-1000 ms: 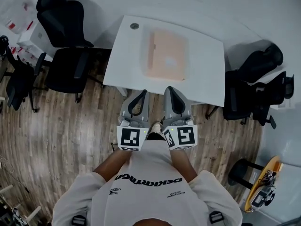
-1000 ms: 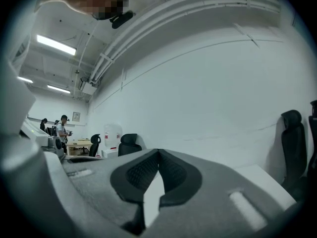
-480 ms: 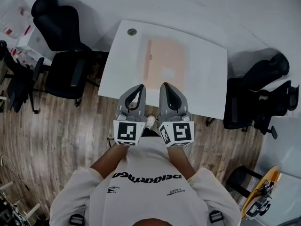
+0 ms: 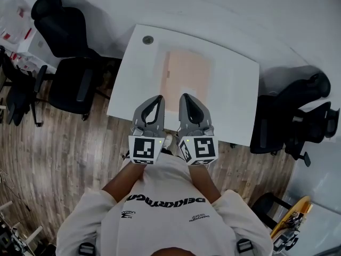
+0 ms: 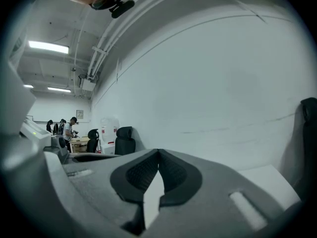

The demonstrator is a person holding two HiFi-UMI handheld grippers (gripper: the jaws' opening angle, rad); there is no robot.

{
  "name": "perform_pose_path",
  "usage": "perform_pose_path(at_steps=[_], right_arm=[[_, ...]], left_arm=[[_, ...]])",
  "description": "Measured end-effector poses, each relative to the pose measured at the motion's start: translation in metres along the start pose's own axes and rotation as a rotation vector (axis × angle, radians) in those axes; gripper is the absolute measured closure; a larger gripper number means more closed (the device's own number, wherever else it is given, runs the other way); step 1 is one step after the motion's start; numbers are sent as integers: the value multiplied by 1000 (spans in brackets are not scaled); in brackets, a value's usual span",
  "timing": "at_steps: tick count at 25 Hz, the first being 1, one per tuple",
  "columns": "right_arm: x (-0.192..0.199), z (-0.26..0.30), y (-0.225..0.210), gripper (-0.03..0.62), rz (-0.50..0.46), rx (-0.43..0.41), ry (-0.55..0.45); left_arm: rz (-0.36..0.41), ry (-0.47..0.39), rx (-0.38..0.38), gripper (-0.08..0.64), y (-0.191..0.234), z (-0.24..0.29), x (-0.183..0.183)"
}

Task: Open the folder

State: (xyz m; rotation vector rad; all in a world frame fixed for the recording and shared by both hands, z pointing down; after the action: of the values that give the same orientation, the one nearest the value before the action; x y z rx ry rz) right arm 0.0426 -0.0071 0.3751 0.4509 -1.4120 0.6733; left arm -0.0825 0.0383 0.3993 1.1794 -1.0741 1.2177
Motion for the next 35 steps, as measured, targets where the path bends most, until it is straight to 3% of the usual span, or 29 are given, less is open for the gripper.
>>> perform_pose_path(at_steps=[10, 35], right_arm=[[9, 52, 2, 592, -1, 43, 97], [48, 144, 3, 560, -23, 120, 349]], left_arm=[[-20, 17, 64, 563, 37, 38, 8], [-100, 101, 72, 563, 94, 71, 46]])
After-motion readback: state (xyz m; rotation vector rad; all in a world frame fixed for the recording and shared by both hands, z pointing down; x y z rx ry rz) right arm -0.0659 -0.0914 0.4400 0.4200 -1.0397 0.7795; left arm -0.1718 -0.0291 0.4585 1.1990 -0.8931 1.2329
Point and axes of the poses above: the fingertips, and each gripper's own axes: z forward along the fingers, y to its left, x out of its underside, the point moved 8 cm from there along -z, backward along the fingers, and after that the axes turned 6 degrees about -x, right-handed, at the moved point
